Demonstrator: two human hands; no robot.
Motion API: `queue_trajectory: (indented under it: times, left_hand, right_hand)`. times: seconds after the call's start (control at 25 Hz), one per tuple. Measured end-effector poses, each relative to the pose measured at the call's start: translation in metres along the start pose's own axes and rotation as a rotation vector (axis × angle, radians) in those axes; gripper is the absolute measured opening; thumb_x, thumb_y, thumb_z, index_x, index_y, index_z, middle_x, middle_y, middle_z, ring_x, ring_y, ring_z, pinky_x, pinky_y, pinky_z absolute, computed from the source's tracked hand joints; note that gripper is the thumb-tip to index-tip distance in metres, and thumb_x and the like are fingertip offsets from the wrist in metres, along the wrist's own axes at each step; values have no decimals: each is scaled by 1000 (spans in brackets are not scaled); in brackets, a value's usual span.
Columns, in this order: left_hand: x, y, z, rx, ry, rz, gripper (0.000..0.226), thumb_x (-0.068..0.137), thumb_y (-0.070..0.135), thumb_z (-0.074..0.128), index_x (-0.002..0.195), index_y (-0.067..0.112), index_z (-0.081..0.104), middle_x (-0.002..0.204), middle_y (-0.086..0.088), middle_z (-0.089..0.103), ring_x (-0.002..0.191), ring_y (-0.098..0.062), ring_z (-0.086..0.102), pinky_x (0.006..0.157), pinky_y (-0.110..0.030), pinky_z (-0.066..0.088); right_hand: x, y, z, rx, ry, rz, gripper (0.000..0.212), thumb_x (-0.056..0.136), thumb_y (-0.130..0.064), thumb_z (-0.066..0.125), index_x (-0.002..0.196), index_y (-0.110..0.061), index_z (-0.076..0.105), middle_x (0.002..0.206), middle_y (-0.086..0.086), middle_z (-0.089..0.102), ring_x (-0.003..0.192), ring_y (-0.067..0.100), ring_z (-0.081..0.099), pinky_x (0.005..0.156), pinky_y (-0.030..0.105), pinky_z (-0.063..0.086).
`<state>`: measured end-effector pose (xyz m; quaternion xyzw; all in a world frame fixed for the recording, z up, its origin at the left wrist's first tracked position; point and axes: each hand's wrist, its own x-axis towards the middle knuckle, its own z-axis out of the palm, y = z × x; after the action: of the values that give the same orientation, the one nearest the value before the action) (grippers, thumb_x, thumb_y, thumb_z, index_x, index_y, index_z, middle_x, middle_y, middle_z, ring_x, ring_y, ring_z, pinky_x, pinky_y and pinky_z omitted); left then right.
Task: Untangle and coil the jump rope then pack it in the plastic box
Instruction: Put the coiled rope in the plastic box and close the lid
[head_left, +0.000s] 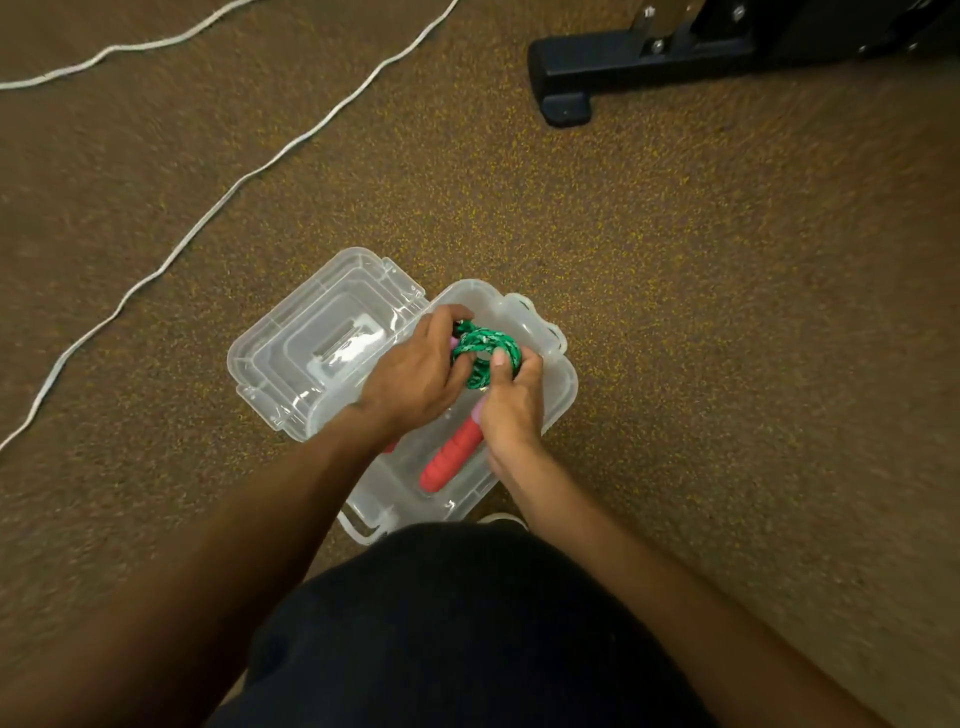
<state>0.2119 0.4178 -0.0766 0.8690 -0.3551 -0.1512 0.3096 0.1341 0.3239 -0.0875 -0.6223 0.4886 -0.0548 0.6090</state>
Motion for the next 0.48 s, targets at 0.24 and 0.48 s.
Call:
queue_trajectory:
  times: [0.24, 0.48]
  left_hand:
    - [7, -20, 32, 288, -247, -138, 41, 100, 35, 41, 136, 16, 38, 125, -19, 54, 98, -38, 62, 74, -46, 53]
    - [23, -33, 54, 446, -343, -168, 50, 96, 36, 49, 139, 15, 36, 123, -17, 54, 103, -36, 61, 70, -42, 47]
  right_hand:
    - [27, 13, 24, 206, -3, 504, 35, 106, -25, 43, 134, -6, 52, 124, 19, 64, 107, 33, 65, 78, 39, 56]
    - [51, 15, 35, 139, 16, 617, 34, 103, -12, 46, 130, 8, 54, 122, 25, 65, 93, 32, 63, 74, 39, 54]
